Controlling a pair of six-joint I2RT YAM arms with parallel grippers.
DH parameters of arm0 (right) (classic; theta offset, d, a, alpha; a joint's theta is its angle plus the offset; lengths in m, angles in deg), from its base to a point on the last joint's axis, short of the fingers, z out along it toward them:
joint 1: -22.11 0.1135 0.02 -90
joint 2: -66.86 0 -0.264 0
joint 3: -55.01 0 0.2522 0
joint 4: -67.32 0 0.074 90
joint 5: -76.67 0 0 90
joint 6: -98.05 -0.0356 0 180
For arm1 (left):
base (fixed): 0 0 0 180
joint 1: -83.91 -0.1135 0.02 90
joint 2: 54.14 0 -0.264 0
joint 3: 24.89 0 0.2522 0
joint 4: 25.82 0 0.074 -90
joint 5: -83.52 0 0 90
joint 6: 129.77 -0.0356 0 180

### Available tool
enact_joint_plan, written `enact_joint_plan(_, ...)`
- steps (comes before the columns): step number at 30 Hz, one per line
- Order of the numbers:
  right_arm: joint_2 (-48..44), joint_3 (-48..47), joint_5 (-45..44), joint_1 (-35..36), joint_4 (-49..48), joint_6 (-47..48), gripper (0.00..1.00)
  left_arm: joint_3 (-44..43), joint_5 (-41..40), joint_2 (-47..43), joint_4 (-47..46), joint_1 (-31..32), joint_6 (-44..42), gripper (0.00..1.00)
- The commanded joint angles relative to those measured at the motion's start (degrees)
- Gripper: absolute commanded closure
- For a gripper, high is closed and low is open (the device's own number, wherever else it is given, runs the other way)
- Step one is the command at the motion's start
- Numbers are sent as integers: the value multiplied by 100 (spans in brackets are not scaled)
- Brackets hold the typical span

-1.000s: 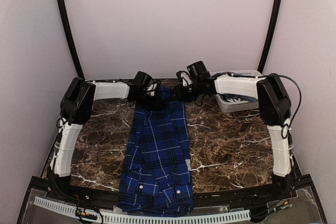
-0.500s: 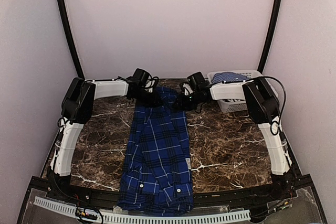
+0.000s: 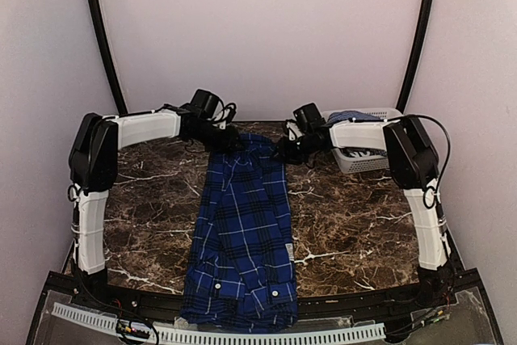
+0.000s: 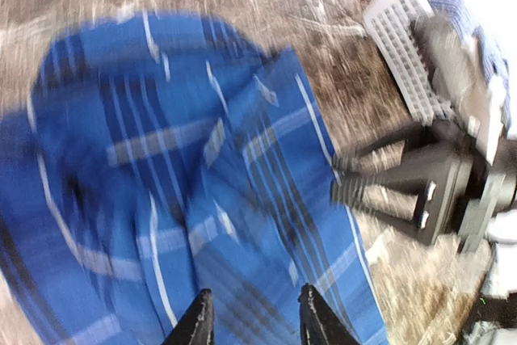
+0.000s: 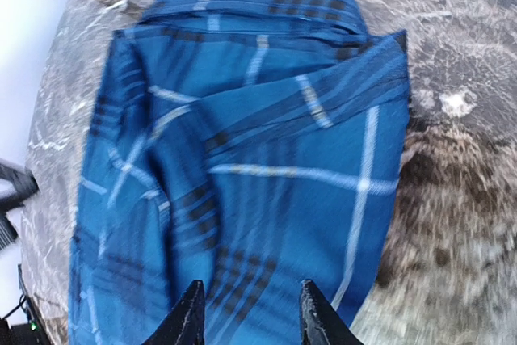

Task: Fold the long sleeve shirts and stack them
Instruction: Smooth out the rectangle-folded shirt at the center of the board, then move the rectangle-folded shirt to the center of the board.

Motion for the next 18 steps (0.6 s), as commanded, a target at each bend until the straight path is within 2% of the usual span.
enact_joint_plan(1,-833,446,-104,176,-202,90,61,1330,352,-944,-479,207,552,65)
enact_joint_plan(4,-1188,948,-100,327,-374,94,59,2340,448,-1389,-916,380,893,65)
enact_joint_plan(8,-1592,1591,-58,586,-653,-7,57,3163,401,-1598,-1413,547,1361,65)
enact_joint_plan(12,-1847,2154,42,986,-976,-176,57,3642,321,-1601,-1748,576,1707,66)
enact_joint_plan(18,-1759,2620,92,1546,-1301,-376,57,3871,-88,-1541,-1798,579,1919,65)
